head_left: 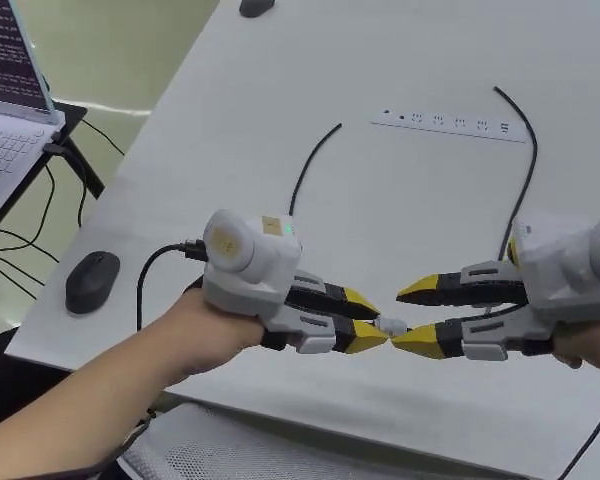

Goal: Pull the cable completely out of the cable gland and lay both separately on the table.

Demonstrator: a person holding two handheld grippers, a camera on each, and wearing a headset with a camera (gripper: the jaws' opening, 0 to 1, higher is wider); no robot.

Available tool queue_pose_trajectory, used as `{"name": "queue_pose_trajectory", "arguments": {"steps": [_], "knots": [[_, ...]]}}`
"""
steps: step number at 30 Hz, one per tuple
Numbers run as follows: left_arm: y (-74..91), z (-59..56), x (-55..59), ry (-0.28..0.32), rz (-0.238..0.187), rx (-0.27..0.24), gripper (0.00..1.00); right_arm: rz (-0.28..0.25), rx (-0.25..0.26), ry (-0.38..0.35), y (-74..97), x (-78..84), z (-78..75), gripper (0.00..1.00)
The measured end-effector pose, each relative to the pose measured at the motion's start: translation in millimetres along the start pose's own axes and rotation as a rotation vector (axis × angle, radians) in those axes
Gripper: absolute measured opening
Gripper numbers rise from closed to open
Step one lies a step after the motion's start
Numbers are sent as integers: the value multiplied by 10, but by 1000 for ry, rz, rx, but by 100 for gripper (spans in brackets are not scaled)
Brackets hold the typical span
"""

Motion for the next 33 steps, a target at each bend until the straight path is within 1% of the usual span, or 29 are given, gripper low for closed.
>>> {"name": "queue_pose_trajectory", "arguments": {"steps": [1, 2, 3, 4, 5, 6, 7, 8, 9, 10, 11, 12, 14, 15, 18, 22, 24, 28, 30, 32, 33], "knots": [[0, -5, -3, -10, -4, 0, 15, -15, -34, -62, 4, 3, 18, 23], [0, -14, 0, -19, -4, 4, 15, -16, -79, -131, 10, 25, 52, 22], [-2, -16, -1, -25, -5, 6, 15, -34, -102, -151, 11, 11, 57, 23], [-3, -24, -2, -46, -9, 6, 15, -57, -118, -166, 9, -11, 51, 24], [-3, -30, 1, -58, -9, 6, 15, -54, -139, -204, 10, -3, 61, 24], [-5, -43, 9, -66, -6, 8, 15, -60, -180, -264, 4, 1, 99, 23], [-6, -50, 10, -73, -7, 9, 15, -42, -201, -300, 0, 32, 116, 21], [-6, -60, 12, -87, -9, 10, 15, -25, -193, -298, -9, 55, 98, 20], [-4, -59, 16, -93, -9, 9, 15, -20, -168, -283, -28, 59, 44, 18], [-4, -58, 18, -94, -8, 9, 15, -17, -169, -287, -39, 63, 49, 19], [-4, -56, 21, -97, -8, 10, 15, -20, -192, -311, -45, 62, 82, 20], [-5, -51, 24, -101, -10, 8, 15, -22, -231, -349, -57, 57, 148, 20], [-9, -49, 24, -101, -12, 8, 15, -10, -219, -317, -78, 80, 130, 18], [-12, -56, 21, -98, -13, 11, 15, -7, -222, -310, -84, 85, 135, 17], [-16, -59, 26, -95, -8, 14, 15, -3, -248, -323, -88, 96, 167, 9], [-23, -58, 49, -98, 8, 16, 15, 12, -237, -303, -106, 124, 163, 9], [-25, -61, 61, -97, 14, 18, 15, 23, -229, -256, -111, 135, 177, 9], [-32, -57, 82, -85, 18, 20, 15, 38, -202, -212, -110, 150, 181, 8], [-31, -65, 81, -78, 19, 19, 15, 49, -165, -138, -103, 142, 156, 8], [-25, -58, 72, -59, 19, 21, 15, 61, -133, -76, -102, 130, 160, 8], [-19, -44, 67, -47, 18, 20, 15, 66, -114, -34, -102, 118, 158, 8]]}}
Point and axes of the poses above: the centre of the closed fingertips' face, and the gripper's own axes: y roughly backward along the fingers, z roughly to its left, x roughly out of its underside, the point moved 1 cm from there along y, roughly backward along the fingers, and after that the axes turned 8 degrees about -x, right-handed, at the moved point
